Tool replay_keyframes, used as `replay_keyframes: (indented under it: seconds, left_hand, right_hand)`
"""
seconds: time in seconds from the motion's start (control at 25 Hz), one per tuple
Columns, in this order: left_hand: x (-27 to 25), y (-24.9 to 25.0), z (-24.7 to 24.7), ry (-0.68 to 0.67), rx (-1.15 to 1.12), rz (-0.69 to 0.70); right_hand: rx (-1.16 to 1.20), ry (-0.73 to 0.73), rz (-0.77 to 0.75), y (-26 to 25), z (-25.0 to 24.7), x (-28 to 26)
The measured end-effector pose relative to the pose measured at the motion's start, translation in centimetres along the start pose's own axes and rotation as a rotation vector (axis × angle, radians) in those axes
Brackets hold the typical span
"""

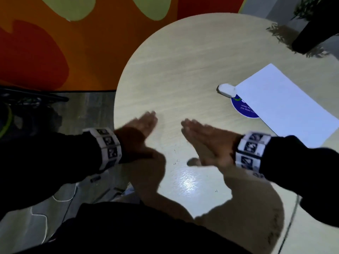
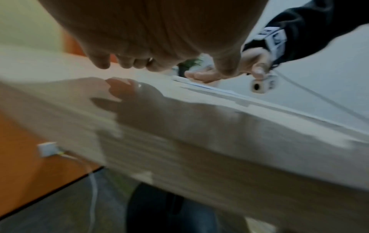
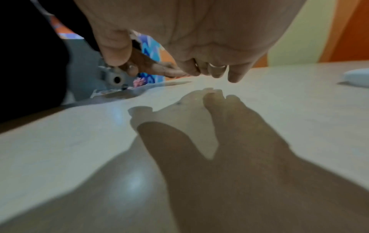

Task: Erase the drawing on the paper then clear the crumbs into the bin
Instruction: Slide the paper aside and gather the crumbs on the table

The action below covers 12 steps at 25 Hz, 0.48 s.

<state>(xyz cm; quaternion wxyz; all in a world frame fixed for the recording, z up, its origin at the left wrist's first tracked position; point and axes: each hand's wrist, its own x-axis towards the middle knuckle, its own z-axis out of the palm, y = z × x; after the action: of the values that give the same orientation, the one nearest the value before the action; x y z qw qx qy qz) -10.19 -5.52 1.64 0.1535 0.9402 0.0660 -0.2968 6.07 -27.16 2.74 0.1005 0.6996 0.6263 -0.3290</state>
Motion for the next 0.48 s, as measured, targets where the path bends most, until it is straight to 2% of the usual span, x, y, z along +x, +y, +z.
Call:
replay_keyframes:
  seconds: [0.08,0.16,0.24,0.32,0.36,0.44,0.48]
  left_hand:
    - [1.1,-2.1,-0.5,0.052,0.032,-0.141]
    - [1.4,-1.9,0.5,-0.001,0.066,-0.139]
    - [0.4,0.4,2.4,-0.051,0.151,-0.017]
    - [-1.4,2.7,4.8,-0.103,0.267,0.198]
    - [-1.8,3.1,4.9,-0.125,0.302,0.251]
    - [-1.3,1.7,3.0,-0.085,0.168,0.141]
    - [-0.2,0.4,1.8,-0.011,0.090,0.064]
  right_hand:
    - [0.036,0.079,0.124,1.3,-1.5,2.9]
    - [0.000,0.047,0.144,1.5,-1.8,4.8]
    - [-0.071,0.017,0.020,-0.4,-0.5,3.8]
    - [-0.120,-0.107,-0.128,-2.9,1.5,0.7]
    - [-0.098,-0.149,-0.157,-3.6,2.1,-0.7]
    - [-0.010,-0.048,-0.115,-3.1,1.7,-1.1]
    - [0.050,0.032,-0.051,-2.2,1.0,-0.3]
